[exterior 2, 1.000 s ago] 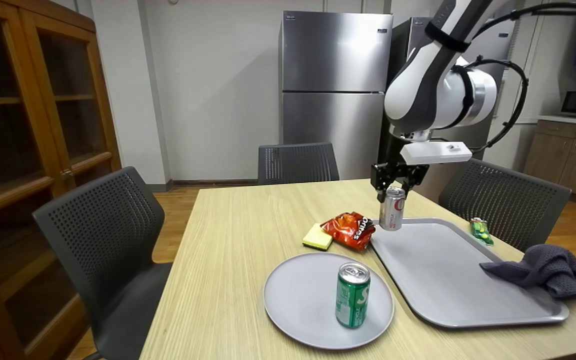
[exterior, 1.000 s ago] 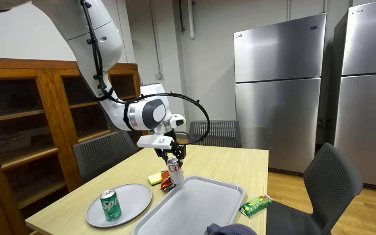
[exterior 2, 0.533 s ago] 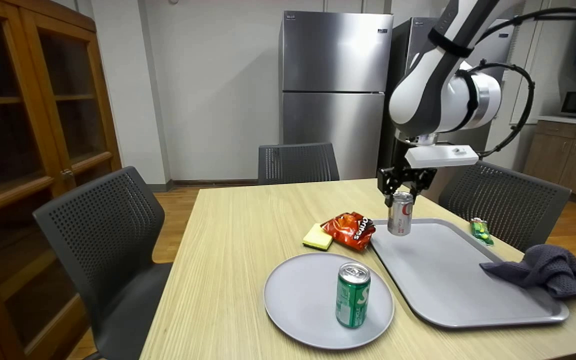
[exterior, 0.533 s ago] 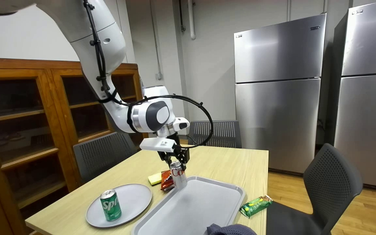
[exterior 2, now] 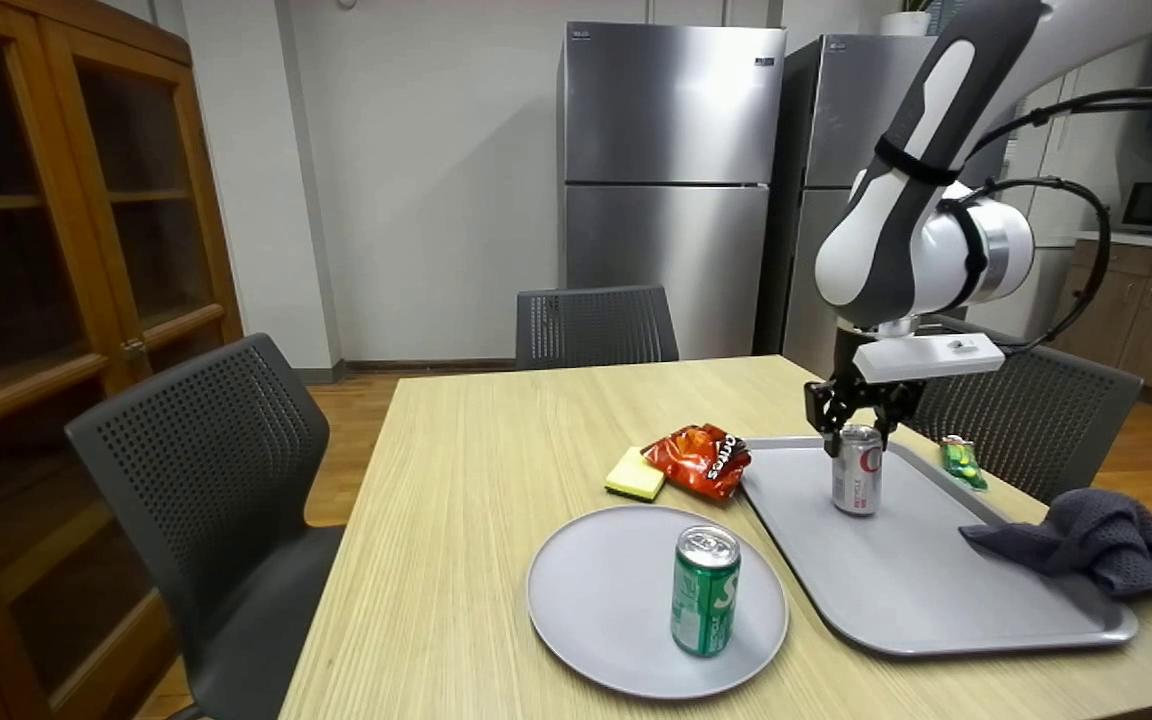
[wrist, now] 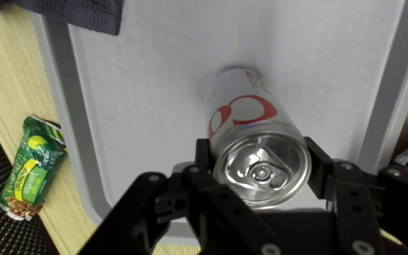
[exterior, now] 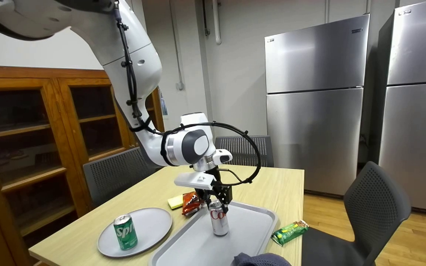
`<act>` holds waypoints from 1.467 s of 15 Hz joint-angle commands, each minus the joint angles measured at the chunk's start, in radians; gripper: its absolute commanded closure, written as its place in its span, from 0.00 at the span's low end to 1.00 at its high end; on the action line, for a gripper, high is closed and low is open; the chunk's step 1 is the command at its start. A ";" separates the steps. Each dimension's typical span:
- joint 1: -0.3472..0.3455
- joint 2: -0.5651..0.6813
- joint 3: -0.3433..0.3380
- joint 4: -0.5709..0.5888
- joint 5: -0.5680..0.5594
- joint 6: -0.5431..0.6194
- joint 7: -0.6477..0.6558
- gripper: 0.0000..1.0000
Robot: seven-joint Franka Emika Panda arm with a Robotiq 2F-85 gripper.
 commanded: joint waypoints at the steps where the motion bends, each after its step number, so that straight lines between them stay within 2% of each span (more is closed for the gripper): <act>1: 0.000 -0.001 0.010 0.024 -0.025 -0.022 0.026 0.61; 7: 0.002 -0.001 0.029 0.021 -0.022 -0.011 0.017 0.61; 8: -0.003 -0.005 0.037 0.019 -0.018 -0.012 0.011 0.49; 9: -0.002 -0.006 0.038 0.018 -0.019 -0.013 0.011 0.11; 12: -0.003 -0.014 0.043 0.014 -0.020 -0.013 0.007 0.00; 22: 0.015 -0.124 0.044 -0.044 -0.068 0.018 -0.004 0.00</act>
